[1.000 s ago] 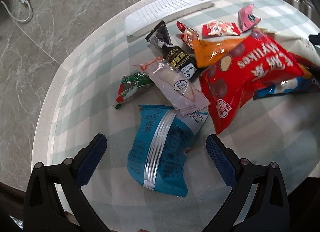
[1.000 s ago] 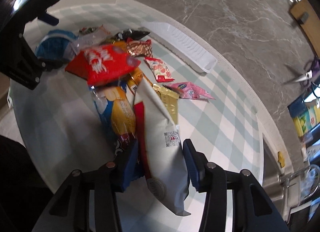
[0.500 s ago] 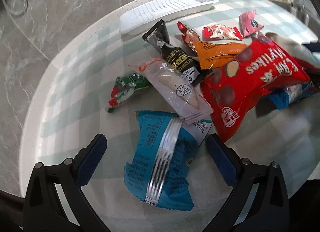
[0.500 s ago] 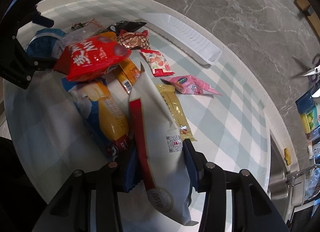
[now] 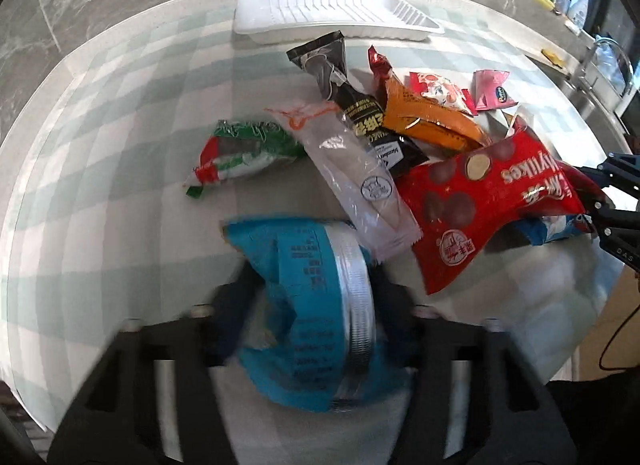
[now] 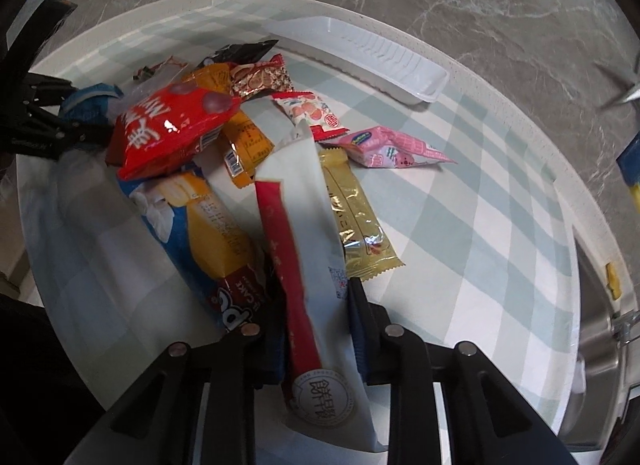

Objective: Organize snacks
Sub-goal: 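Grasp the blue wafer bag with the left gripper while the right grasps the white-red bag, then carry both bags to the white tray and open both grippers to release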

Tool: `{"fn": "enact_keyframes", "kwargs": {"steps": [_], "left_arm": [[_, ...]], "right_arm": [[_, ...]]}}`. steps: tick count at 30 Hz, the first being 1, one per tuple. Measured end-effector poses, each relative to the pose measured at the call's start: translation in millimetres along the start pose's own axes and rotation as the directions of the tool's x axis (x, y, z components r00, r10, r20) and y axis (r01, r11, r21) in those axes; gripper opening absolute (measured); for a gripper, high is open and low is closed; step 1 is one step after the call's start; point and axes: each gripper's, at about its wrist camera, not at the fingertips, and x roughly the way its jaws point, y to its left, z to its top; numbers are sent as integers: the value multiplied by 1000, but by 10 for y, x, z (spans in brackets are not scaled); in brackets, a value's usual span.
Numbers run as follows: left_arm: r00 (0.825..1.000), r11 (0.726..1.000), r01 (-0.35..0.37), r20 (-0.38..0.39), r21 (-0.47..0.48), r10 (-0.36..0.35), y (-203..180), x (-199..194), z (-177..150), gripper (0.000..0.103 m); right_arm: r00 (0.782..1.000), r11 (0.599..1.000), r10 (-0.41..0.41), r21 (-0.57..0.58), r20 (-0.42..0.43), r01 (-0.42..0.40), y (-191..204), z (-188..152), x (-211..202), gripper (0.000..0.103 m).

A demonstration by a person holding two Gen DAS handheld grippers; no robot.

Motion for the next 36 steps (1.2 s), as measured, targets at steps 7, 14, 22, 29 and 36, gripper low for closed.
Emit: {"fn": "enact_keyframes", "kwargs": {"steps": [7,14,22,29,36], "left_arm": [[998,997,61,-25,-52,-62,174,-74,37,38],[994,988,109,0,-109,-110,281,-245,85,38],[982,973,185,54,-138,-180,394,-507,322,38],[965,955,258,92,-144,-247,495,-557,706,38],[945,935,323,109,-149,-309,652,-478,1155,38]], "right_arm": [[996,992,84,96,13,-85,-162,0,-46,26],[972,923,225,304,66,-235,-525,-65,-134,26],[918,771,360,500,168,-394,-917,-53,-167,26],[873,654,416,583,255,-482,-1150,161,-134,26],[844,592,451,611,290,-526,-1307,436,-23,26]]}}
